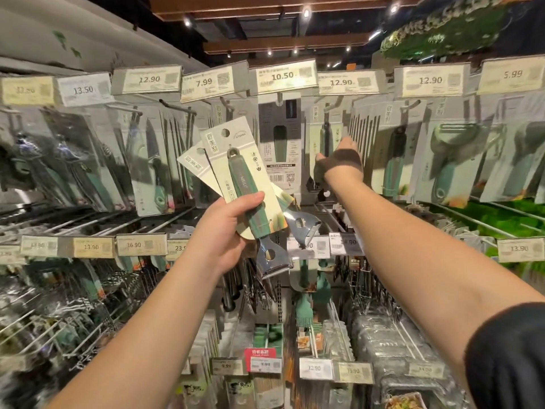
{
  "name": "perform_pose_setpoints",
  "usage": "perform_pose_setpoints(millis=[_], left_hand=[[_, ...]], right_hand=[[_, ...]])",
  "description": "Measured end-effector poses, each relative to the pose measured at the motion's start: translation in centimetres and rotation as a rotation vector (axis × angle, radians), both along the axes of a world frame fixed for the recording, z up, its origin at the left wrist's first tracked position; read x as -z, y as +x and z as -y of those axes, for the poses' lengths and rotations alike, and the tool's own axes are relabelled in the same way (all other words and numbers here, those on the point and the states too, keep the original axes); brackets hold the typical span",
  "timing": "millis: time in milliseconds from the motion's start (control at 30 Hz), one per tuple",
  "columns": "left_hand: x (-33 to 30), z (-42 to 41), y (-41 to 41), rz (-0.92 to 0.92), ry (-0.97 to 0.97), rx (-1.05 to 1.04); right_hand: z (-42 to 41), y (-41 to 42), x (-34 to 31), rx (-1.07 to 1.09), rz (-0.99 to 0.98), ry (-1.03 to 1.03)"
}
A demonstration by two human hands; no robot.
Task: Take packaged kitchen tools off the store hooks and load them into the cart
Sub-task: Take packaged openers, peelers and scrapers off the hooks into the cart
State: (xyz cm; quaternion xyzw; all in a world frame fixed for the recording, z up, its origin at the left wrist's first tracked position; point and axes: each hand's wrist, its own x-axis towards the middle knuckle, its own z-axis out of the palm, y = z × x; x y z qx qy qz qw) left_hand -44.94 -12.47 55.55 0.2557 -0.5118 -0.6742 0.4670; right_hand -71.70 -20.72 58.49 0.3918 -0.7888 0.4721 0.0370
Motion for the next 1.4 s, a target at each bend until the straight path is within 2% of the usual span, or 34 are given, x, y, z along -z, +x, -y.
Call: perform_pose_setpoints(millis=[133,733,1067,1200,1400], left_hand=[[0.0,0.8,-0.2,-0.015,0.013,-0.007],[0.1,1.8,-0.9,-0.022,0.011,-0.006],[0.1,0.9,-0.4,-0.032,0.023,0.001],[0.8,0.7,0.3,-0.049,0.033,-0.001],[2.9,-0.4,2.3,-0.066,0.091,0.027]], right_hand=[[2.3,-0.8,0.0,-0.014,0.064,-0.052],[6.0,-2.6,0.8,0.013,-0.033,-0.066],[5.5,-2.1,0.5,0.008,0.061,-0.012],[2.3,0.5,-0.1,-0.029,0.114,-0.032],[-11.0,8.3,3.4,-0.388,0.163,-0.221]])
